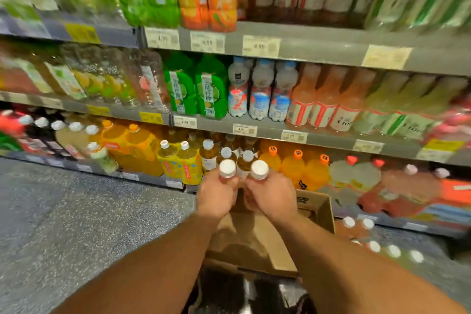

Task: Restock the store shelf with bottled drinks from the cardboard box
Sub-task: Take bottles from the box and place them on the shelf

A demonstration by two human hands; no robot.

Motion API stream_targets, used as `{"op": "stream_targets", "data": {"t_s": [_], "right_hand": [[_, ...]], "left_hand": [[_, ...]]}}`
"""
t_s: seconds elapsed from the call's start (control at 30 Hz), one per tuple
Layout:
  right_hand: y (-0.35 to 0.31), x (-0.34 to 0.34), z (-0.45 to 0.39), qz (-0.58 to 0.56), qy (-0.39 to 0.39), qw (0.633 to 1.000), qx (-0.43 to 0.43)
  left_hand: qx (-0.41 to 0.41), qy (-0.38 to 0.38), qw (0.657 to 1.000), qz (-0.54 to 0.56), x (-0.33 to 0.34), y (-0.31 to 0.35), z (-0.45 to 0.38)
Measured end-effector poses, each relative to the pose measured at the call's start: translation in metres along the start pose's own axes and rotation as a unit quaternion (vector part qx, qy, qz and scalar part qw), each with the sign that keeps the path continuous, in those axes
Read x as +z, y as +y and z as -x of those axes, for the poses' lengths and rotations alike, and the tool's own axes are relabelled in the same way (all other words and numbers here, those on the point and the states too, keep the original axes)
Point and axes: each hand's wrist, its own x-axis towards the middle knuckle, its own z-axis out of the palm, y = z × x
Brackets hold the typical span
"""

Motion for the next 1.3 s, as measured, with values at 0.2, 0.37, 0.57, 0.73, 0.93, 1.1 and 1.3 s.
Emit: {"op": "stream_targets", "data": {"t_s": [0.2, 0.37, 0.57, 0.73, 0.93, 1.1, 1.3], "right_hand": [[-0.068, -0.095, 0.042, 0.023, 0.088, 0.994, -0.06], [-0.116, -0.166, 0.076, 0.023, 0.153, 0.982, -0.112], [-0.183, -0.264, 0.104, 0.018, 0.252, 0.952, -0.175], [-0.242, -0.341, 0.113, 0.01, 0.319, 0.922, -0.221], [-0.296, -0.398, 0.102, -0.018, 0.35, 0.901, -0.257], [-0.328, -0.422, 0.066, -0.024, 0.372, 0.881, -0.291], [-0.356, -0.438, 0.005, -0.05, 0.364, 0.878, -0.308]], "left_hand": [[0.068, 0.047, 0.994, 0.077, -0.079, 0.072, 0.046], [0.152, 0.101, 0.979, 0.089, -0.146, 0.134, 0.079], [0.253, 0.164, 0.949, 0.094, -0.232, 0.221, 0.114], [0.32, 0.209, 0.92, 0.089, -0.296, 0.293, 0.128], [0.387, 0.235, 0.884, 0.117, -0.346, 0.363, 0.118], [0.426, 0.258, 0.855, 0.144, -0.372, 0.41, 0.09], [0.437, 0.27, 0.844, 0.155, -0.387, 0.453, 0.029]]}}
